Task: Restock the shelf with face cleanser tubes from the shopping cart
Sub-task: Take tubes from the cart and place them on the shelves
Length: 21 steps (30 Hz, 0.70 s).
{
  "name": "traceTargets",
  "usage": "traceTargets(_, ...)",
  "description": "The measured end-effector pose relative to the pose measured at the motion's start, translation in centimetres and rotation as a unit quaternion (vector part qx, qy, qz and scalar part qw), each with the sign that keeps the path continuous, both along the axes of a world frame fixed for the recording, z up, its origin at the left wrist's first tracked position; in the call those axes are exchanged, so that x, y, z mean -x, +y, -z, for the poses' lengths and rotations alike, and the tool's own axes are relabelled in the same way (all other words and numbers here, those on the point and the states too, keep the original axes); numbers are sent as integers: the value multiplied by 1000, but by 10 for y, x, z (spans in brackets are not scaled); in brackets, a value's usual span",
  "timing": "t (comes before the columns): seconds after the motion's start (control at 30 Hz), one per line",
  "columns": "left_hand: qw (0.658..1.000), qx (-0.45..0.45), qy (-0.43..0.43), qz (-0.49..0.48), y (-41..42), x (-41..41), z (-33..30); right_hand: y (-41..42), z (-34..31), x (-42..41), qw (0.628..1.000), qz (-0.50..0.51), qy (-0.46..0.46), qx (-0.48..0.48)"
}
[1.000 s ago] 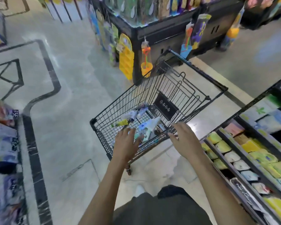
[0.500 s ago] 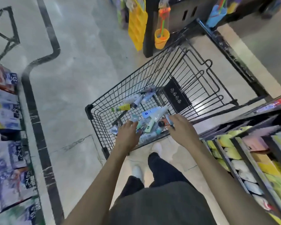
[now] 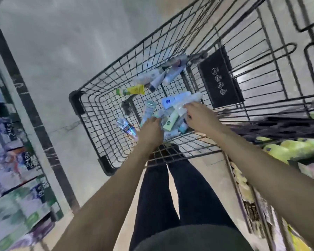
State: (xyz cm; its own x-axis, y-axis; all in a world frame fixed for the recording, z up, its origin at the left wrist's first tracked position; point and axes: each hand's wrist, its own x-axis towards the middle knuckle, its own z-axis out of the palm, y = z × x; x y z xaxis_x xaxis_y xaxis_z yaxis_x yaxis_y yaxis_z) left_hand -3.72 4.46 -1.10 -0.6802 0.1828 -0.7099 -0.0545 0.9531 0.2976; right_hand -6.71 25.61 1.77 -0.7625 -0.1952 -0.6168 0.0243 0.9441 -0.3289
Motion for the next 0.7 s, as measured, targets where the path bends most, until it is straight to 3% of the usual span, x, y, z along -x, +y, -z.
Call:
traceTargets(0.4, 998, 25, 22, 57, 4, 48, 162, -9, 188, 85, 996, -71, -23, -40)
traceTargets(0.7, 993, 31, 73, 88, 15, 45, 203, -10, 225, 116, 987, -119, -78, -77)
